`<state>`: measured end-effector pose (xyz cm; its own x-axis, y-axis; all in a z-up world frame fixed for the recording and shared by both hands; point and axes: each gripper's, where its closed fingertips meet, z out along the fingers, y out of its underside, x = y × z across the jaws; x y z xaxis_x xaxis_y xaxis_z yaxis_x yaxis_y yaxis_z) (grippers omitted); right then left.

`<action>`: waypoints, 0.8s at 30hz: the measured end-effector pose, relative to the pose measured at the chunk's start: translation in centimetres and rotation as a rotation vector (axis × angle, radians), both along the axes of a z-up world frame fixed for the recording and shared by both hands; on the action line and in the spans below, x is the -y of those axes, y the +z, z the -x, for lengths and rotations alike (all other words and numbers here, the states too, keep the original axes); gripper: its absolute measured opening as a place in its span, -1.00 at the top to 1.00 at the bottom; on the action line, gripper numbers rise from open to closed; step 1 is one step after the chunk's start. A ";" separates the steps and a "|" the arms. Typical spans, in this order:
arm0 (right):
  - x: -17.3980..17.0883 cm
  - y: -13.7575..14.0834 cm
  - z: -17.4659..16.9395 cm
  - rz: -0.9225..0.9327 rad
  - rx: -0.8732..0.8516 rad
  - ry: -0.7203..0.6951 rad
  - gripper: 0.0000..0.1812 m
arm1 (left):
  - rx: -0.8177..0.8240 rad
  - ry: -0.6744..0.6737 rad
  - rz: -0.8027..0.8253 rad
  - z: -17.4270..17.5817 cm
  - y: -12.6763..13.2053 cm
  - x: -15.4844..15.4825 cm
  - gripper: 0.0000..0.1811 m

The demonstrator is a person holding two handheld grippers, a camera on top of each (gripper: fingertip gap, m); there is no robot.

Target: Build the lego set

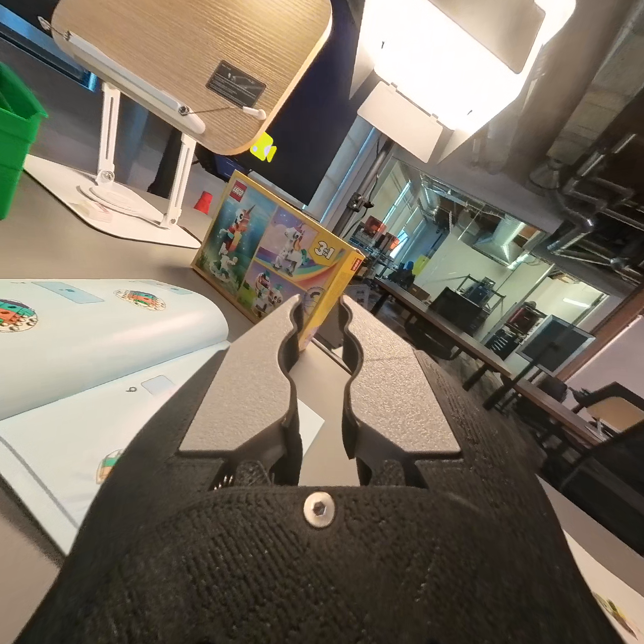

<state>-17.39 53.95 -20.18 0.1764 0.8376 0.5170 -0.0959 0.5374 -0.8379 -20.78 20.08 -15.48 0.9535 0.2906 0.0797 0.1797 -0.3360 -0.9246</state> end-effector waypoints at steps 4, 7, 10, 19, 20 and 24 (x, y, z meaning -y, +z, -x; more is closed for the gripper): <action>-0.7 0.0 0.1 0.009 -0.003 -0.039 0.80 | 0.028 0.166 0.116 5.6 -1.7 4.0 0.65; -1.0 -0.4 0.4 0.006 0.020 -0.051 0.80 | 0.044 0.175 0.295 7.6 -5.0 5.9 0.63; -0.9 -0.5 0.5 -0.013 0.028 -0.058 0.81 | 0.128 0.065 0.461 7.4 -8.7 6.5 0.65; -0.8 -1.5 1.1 -0.086 0.091 -0.096 0.81 | 0.094 -0.186 0.670 8.1 -13.7 5.2 0.73; -0.7 -1.6 1.2 -0.097 0.098 -0.099 0.81 | 0.095 -0.199 0.685 8.2 -13.9 5.1 0.74; -0.4 -2.0 1.5 -0.135 0.127 -0.102 0.81 | 0.077 -0.238 0.718 8.6 -14.0 5.1 0.75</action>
<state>-18.90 54.39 -22.21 0.1832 0.7403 0.6468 0.0669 0.6470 -0.7596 -29.40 14.93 -29.44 0.9964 0.0836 0.0173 0.0824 -0.8882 -0.4520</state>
